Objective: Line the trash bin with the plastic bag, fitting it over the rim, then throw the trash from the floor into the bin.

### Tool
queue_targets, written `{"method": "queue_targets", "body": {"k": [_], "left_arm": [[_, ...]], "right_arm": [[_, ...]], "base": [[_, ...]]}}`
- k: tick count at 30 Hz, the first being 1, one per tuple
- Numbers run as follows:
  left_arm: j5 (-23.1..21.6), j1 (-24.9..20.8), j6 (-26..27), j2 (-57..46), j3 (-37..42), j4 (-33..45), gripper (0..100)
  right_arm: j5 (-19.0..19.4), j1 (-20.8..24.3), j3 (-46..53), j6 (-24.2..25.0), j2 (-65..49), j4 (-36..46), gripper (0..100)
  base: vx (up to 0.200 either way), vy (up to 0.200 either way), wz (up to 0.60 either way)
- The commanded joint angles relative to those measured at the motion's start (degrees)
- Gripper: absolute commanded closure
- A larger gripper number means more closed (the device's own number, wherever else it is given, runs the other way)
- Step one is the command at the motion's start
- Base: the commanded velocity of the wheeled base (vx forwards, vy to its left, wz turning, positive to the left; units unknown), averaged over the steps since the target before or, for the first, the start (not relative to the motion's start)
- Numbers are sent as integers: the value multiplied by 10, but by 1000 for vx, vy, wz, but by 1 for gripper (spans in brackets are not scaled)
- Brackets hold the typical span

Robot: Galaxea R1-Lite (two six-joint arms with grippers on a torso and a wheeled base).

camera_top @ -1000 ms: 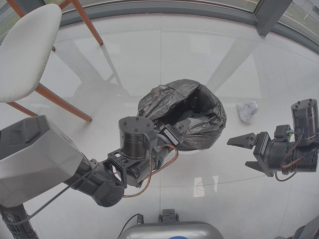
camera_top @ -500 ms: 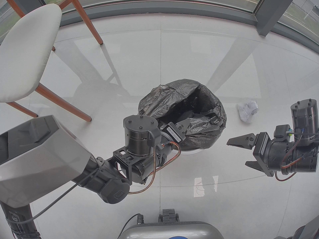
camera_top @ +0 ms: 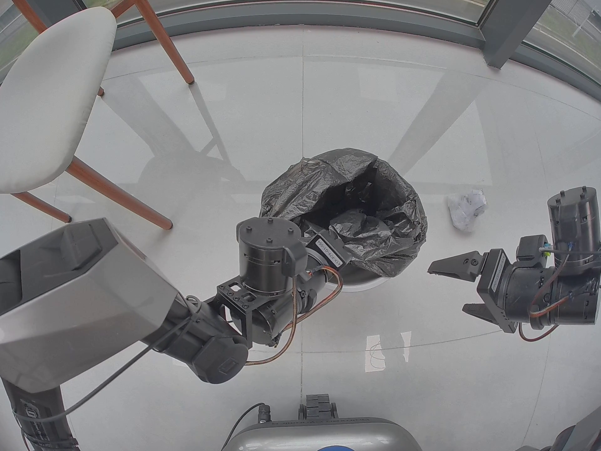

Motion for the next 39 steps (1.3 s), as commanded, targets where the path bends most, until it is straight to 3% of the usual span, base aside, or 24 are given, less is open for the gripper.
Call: {"method": "queue_targets", "body": {"k": [1,9,22,35,36,39], "left_arm": [[0,-1,-5,-38,15,21,100],[0,-5,-32,-96,64,83,100],[0,-30,-77,-93,122,85,100],[4,-24,-72,-123,144,88,100],[4,-24,-72,-128,149,88,0],[4,-24,-71,-131,167,88,0]], "right_arm": [[0,-1,0,-1,2,-1,0],[0,-3,0,-1,2,0,0],[-1,-4,1,-12,-2,1,0],[-2,-4,1,-13,1,0,0],[-2,-4,1,-13,1,0,0],[-2,-4,1,-13,2,0,0]], "base": [[0,0,0],[0,0,0],[0,0,0],[0,0,0],[0,0,0],[0,0,0]]}}
